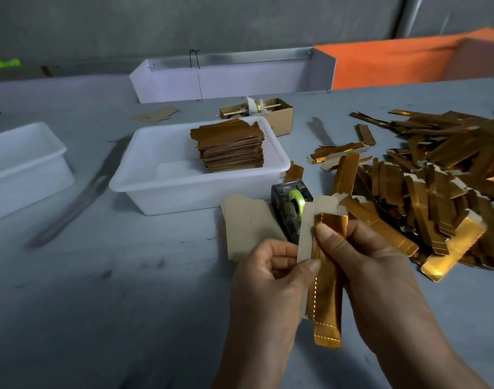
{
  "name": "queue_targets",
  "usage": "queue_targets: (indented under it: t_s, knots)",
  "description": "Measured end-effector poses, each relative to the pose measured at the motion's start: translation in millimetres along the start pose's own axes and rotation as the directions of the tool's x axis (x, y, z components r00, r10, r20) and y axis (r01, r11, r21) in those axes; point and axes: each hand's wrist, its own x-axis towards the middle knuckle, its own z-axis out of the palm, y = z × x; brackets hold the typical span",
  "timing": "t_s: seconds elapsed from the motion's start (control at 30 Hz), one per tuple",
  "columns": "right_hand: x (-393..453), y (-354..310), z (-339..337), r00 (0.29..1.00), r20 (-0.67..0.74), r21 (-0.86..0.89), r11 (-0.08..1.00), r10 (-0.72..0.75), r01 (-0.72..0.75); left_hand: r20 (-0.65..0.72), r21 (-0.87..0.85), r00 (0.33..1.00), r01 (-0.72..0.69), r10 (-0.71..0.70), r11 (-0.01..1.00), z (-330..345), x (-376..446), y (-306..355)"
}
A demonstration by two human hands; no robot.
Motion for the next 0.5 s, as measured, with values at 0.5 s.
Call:
queue_targets:
  t_s: [0.5]
  knots:
    - [1, 0, 3, 0.999, -0.033, 0.004, 1.000, 0.011, -0.011, 0.172, 0.928, 0.897, -0.286, 0.408, 0.238, 25, -11, 2]
